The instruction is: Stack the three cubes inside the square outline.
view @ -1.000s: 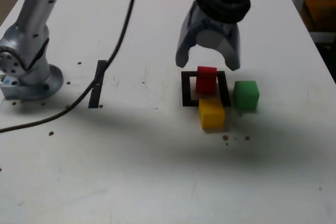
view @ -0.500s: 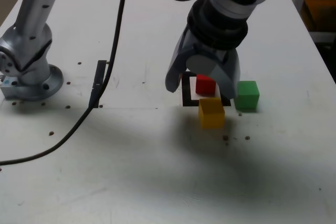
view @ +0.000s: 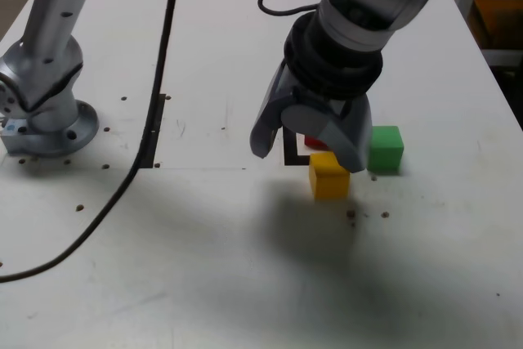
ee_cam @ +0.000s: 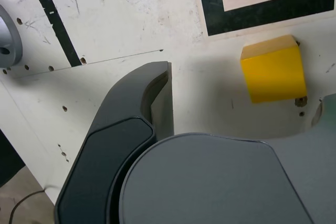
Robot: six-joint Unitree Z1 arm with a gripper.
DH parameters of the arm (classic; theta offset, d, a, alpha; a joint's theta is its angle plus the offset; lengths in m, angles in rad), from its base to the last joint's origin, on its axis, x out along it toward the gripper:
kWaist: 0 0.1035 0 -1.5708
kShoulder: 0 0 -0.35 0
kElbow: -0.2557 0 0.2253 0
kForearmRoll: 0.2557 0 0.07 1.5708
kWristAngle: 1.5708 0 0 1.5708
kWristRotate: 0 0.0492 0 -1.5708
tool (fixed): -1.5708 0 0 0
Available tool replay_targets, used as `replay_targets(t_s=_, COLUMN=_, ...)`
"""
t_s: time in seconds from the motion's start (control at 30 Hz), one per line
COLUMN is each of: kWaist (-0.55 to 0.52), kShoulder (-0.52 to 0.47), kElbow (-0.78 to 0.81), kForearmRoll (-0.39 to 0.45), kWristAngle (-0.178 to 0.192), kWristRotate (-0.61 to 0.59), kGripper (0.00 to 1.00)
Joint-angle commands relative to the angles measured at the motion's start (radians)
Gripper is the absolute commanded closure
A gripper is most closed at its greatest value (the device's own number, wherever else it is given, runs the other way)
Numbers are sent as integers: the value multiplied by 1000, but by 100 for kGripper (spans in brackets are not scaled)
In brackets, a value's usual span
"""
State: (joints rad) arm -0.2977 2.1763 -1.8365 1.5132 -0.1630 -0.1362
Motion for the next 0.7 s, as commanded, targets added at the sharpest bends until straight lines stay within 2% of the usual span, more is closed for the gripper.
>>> replay_targets(t_s=0.0, kWaist=0, kShoulder=6, kElbow=-3, kForearmRoll=-2, kWristAngle=3, kWristRotate=-1, kGripper=0)
replay_targets(t_s=0.4, kWaist=0, kShoulder=58, kElbow=-14, kForearmRoll=-25, kWristAngle=-12, kWristRotate=-5, kGripper=0)
replay_targets(t_s=0.67, kWaist=0, kShoulder=83, kElbow=-22, kForearmRoll=-40, kWristAngle=0, kWristRotate=-6, kGripper=0)
